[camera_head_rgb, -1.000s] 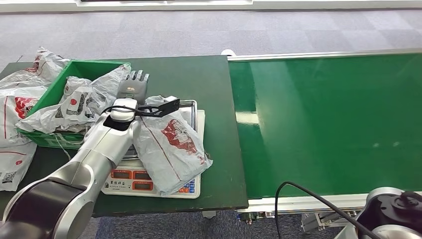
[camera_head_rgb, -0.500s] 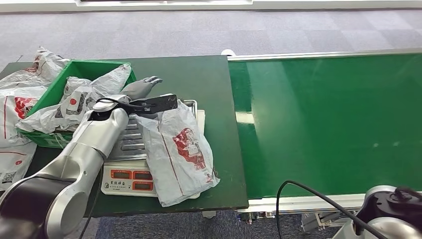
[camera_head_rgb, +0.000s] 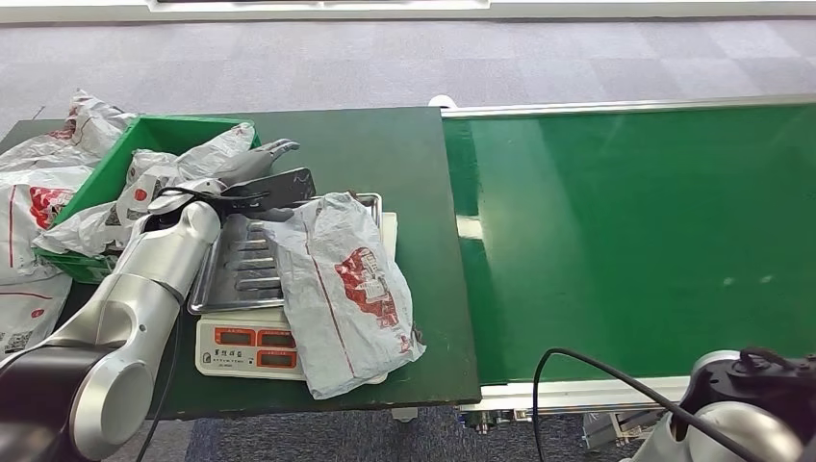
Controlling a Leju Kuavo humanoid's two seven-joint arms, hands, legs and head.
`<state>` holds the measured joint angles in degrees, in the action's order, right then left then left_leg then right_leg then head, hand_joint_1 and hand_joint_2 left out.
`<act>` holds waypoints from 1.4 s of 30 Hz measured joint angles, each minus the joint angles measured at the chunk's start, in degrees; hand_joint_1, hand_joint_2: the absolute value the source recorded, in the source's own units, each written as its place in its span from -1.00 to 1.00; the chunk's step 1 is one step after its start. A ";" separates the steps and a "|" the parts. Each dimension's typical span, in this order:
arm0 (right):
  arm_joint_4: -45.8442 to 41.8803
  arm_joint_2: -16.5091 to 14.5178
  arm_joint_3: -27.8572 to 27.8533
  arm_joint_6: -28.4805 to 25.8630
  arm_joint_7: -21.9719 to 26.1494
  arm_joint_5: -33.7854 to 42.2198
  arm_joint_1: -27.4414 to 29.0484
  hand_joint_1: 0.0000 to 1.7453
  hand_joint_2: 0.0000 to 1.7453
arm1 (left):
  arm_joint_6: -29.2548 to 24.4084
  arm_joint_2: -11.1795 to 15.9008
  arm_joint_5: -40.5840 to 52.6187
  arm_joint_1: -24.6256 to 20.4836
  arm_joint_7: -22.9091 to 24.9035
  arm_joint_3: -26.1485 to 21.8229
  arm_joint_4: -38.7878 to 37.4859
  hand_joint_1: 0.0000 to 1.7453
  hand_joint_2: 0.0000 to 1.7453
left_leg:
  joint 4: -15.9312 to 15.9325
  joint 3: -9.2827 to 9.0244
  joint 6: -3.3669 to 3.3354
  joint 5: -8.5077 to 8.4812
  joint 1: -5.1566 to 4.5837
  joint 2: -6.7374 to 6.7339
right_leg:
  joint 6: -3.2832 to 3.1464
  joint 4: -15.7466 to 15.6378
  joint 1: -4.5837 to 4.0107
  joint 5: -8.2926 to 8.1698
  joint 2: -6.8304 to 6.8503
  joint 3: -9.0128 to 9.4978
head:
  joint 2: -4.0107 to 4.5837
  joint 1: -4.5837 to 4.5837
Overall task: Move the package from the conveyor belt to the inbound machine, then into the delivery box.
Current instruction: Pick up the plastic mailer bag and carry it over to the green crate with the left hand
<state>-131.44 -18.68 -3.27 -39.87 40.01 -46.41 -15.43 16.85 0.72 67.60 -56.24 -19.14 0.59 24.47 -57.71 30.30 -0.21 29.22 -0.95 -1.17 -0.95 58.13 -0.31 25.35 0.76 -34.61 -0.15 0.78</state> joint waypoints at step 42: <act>9.59 0.25 -2.42 0.00 -0.02 2.14 1.30 -1.00 1.00 | 11.89 8.28 -24.82 27.10 -21.24 2.85 17.94 1.00 1.00 | 0.02 -0.04 0.02 0.05 -0.01 -0.01 | -0.06 0.00 0.01 0.07 0.00 0.02 | 0.00 0.00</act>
<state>-121.85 -18.43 -5.69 -39.87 40.00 -44.27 -14.12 28.74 9.00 42.78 -29.14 -40.38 3.45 42.41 -57.68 30.27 -0.20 29.27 -0.96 -1.18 -1.01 58.13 -0.30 25.42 0.76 -34.59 -0.15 0.78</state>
